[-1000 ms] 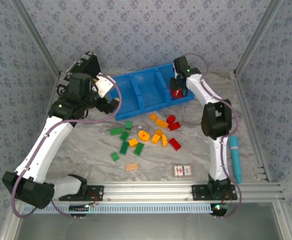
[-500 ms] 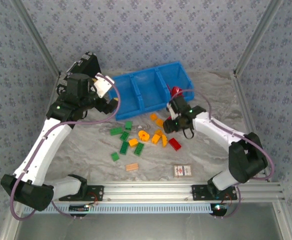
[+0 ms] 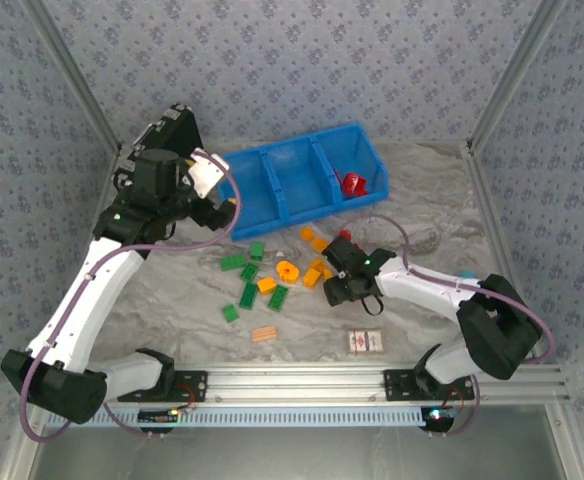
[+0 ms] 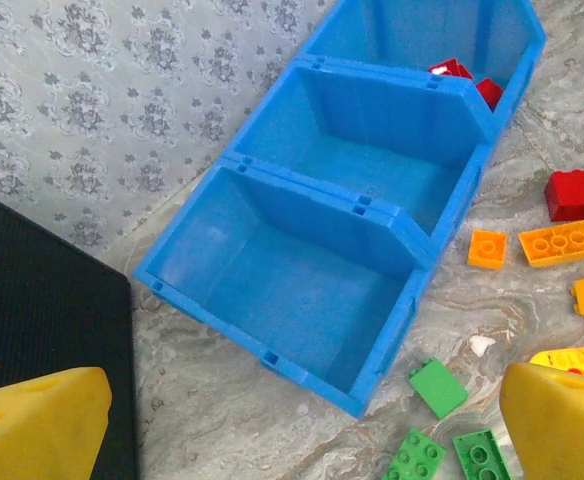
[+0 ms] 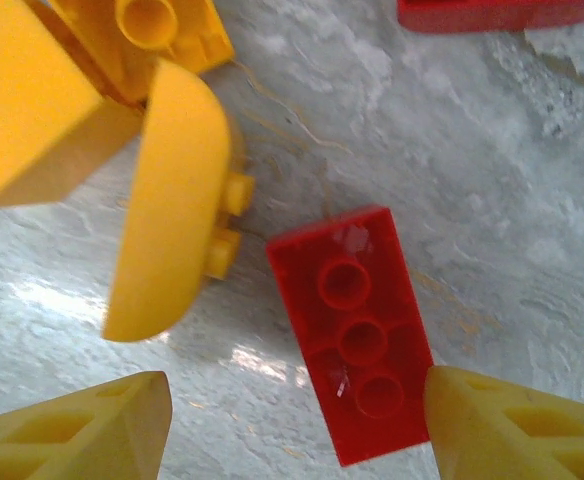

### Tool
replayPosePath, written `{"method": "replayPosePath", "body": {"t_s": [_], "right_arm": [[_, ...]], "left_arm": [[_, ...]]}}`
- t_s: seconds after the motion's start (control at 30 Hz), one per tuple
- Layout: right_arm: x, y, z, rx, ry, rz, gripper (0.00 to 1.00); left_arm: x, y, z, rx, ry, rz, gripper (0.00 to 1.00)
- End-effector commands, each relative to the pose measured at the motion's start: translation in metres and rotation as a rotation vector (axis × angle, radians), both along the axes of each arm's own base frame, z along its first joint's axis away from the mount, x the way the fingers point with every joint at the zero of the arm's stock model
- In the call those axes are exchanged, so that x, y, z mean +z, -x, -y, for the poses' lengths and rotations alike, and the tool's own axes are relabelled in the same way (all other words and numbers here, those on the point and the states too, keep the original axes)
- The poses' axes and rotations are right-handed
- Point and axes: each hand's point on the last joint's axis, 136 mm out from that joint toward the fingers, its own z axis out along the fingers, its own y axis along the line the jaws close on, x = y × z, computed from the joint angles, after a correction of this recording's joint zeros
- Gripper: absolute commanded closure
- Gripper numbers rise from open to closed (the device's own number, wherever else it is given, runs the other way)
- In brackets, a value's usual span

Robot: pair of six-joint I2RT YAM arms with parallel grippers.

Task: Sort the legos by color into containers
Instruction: Pick up the lego from the center of the table.

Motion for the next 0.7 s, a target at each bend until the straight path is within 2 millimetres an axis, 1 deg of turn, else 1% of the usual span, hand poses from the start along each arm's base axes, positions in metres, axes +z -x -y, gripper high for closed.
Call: {"method": "replayPosePath", "body": {"t_s": [0.0, 0.1, 0.17, 0.33, 0.67], "right_arm": [[-0.002, 0.003, 0.014, -0.045, 0.05, 0.007, 0.3], [-0.004, 0.0, 0.018, -0.062, 0.066, 0.01, 0.3], [-0.007, 0.003, 0.025, -0.079, 0.101, -0.015, 0.3], [-0.015, -0.002, 0.034, -0.098, 0.166, -0.056, 0.29], [-0.022, -0.021, 0.023, -0.068, 0.153, -0.052, 0.29]], "left_arm": [[0.013, 0.006, 0.002, -0.013, 0.037, 0.032, 0.0], [0.013, 0.005, 0.002, -0.013, 0.038, 0.031, 0.0], [0.013, 0.006, 0.003, -0.016, 0.043, 0.029, 0.0], [0.016, 0.008, 0.004, -0.023, 0.048, 0.027, 0.0], [0.015, 0.01, 0.0, -0.014, 0.034, 0.036, 0.0]]}}
